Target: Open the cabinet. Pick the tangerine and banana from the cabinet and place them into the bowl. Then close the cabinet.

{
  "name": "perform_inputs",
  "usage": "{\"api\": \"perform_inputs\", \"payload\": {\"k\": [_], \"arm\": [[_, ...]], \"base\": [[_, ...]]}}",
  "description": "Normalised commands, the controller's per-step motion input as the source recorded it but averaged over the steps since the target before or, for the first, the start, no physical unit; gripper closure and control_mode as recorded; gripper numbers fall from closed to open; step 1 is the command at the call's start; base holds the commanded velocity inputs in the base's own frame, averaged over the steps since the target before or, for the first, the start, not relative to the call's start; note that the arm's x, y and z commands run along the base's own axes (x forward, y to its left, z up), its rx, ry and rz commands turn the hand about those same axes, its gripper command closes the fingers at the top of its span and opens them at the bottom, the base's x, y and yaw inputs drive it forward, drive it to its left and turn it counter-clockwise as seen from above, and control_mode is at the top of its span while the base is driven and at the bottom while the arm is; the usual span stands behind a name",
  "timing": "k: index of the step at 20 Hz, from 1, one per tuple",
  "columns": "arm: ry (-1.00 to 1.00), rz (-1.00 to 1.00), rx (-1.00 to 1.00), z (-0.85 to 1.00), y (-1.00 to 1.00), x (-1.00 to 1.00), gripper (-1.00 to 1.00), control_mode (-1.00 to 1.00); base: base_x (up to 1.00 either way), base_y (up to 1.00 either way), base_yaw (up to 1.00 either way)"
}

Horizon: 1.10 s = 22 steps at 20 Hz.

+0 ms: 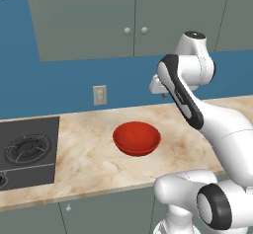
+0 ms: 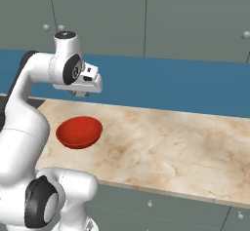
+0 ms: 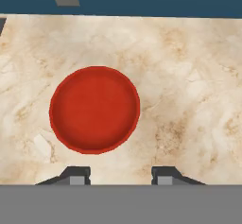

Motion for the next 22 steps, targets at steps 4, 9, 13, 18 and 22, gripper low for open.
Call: {"api": "perform_inputs", "payload": {"k": [4, 9, 13, 18, 22], "arm": [[0.0, 0.0, 0.0, -0.01, 0.09, 0.0, -1.0, -1.0], [-0.07, 0.0, 0.0, 0.01, 0.09, -0.01, -1.0, -1.0], [-0.2, -0.01, 0.0, 0.17, 0.15, -0.01, -1.0, -1.0], [-0.24, -0.03, 0.0, 0.28, 0.35, 0.0, -1.0, -1.0], [-0.15, -0.06, 0.0, 0.45, 0.3, 0.0, -1.0, -1.0]], "base": [[0.0, 0.0, 0.0], [0.0, 0.0, 0.0], [0.0, 0.0, 0.0], [0.0, 0.0, 0.0], [0.0, 0.0, 0.0]]}}
